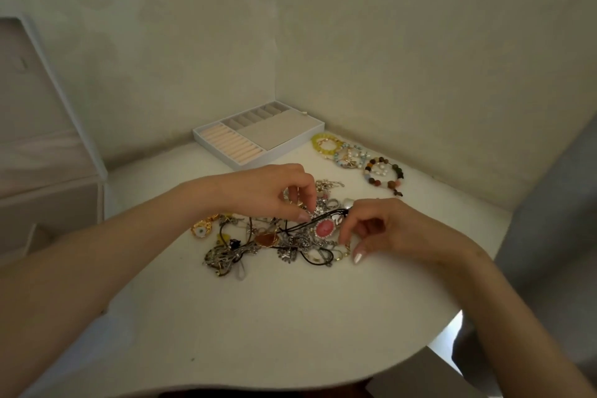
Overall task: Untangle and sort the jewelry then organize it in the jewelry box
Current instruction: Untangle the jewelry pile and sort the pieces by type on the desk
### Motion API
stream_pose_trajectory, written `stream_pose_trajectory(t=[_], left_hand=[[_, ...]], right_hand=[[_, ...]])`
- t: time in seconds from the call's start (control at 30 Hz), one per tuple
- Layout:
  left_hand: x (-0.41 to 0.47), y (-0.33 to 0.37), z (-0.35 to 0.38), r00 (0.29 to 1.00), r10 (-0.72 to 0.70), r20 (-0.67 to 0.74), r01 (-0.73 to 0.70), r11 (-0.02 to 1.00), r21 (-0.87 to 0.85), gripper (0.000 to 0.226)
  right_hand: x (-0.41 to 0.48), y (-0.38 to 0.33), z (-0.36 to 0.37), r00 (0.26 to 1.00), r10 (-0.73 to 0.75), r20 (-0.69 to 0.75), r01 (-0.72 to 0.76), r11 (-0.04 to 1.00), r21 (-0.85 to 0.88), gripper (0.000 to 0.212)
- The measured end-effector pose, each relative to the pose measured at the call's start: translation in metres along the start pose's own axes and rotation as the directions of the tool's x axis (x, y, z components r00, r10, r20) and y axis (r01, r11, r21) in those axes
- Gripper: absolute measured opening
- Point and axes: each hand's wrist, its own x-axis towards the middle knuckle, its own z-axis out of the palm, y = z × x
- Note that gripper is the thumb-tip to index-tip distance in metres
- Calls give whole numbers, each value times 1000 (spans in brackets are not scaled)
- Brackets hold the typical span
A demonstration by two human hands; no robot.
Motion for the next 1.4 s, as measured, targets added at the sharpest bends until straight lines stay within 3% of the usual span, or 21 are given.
stream_pose_trajectory(t=[0.1,0.27,0.37,0.5,0.57,0.7,0.83,0.97,1.07,1.23,1.3,1.4], left_hand=[[2,2,-2,1000,-3,-29,2,1000,-28,10],[4,10,-10,999,-37,2,37,997,-70,10],[4,21,-12,994,-26,110,37,995,-96,16],[6,28,-3,979,8,206,28,985,-171,27],[6,25,4,979,43,198,4,974,-227,27],[3,15,13,994,30,106,-5,973,-229,5],[4,12,11,1000,-1,9,4,940,-341,12],[4,16,13,999,-2,33,18,883,-469,18],[3,22,17,996,-7,88,53,841,-539,20],[2,19,19,983,21,185,72,874,-481,21],[4,15,21,987,-7,160,82,881,-467,33],[6,13,19,993,-67,94,99,915,-390,26]], right_hand=[[2,2,4,999,0,-47,1,1000,24,15],[1,1,3,995,-52,-90,44,995,-85,12],[1,-10,-7,964,-79,-255,87,996,22,6],[6,-28,-13,942,-129,-311,207,950,232,4],[9,-33,-12,936,-132,-326,230,930,285,6],[14,-32,-8,913,-121,-390,272,893,358,8],[15,-28,-6,881,-40,-471,273,857,437,11],[16,-26,-3,864,11,-503,262,844,468,9],[19,-25,2,830,37,-557,290,824,488,10],[21,-23,2,769,69,-635,332,806,490,13],[20,-21,-1,723,97,-684,359,793,492,15],[17,-15,-6,645,136,-752,382,795,472,17]])
